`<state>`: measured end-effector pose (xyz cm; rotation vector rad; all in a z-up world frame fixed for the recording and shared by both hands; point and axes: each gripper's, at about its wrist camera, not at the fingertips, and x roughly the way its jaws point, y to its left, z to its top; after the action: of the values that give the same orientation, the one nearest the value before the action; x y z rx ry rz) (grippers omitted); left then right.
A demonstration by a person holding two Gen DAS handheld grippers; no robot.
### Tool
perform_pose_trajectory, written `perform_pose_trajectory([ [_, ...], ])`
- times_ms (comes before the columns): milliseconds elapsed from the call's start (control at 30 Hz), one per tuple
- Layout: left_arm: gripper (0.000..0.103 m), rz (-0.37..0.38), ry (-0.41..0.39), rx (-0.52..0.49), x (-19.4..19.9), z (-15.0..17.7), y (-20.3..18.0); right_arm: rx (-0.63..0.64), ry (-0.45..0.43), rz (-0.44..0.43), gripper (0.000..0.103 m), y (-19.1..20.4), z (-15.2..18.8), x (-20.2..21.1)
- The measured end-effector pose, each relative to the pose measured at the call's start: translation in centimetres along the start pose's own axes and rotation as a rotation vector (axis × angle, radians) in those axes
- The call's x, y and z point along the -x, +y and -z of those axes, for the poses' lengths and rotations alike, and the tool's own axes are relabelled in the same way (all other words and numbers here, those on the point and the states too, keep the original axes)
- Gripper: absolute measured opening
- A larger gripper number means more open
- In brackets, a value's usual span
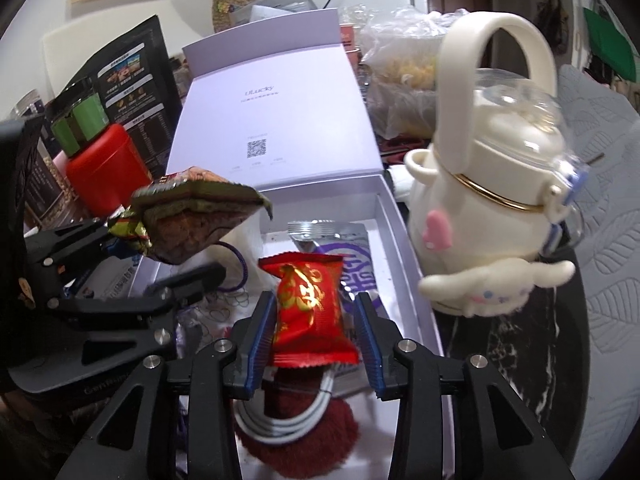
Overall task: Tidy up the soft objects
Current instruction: 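Release the snack bag into the box while right tool releases the red packet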
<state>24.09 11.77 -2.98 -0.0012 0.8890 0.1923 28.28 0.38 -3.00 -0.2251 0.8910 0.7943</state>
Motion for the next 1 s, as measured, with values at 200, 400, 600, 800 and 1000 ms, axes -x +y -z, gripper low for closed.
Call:
perform_pose_trajectory([
  [200, 0.073, -0.002, -0.012, -0.007, 1.2, 0.5, -0.7, 0.007, -0.019, 0.033, 0.043, 0.2, 0.5, 1.8],
  [400, 0.08, -0.041, -0.039, -0.001, 3.2, 0.7, -1.0, 0.006, -0.053, 0.046, 0.044, 0.5, 1.1, 4.0],
  [600, 0.08, -0.063, -0.057, 0.001, 5.0, 0.6, -1.3, 0.014, -0.076, 0.061, 0.044, 0.8, 1.4, 5.4],
  [800, 0.08, -0.078, -0.089, 0.018, 6.7, 0.5, -0.9, 0.029, -0.111, 0.075, 0.044, 1.3, 1.3, 7.3],
  [1000, 0.08, -0.079, -0.138, 0.037, 9.1, 0.2, -0.4, 0.042, -0.156, 0.08, 0.044, 2.1, 0.9, 9.5],
])
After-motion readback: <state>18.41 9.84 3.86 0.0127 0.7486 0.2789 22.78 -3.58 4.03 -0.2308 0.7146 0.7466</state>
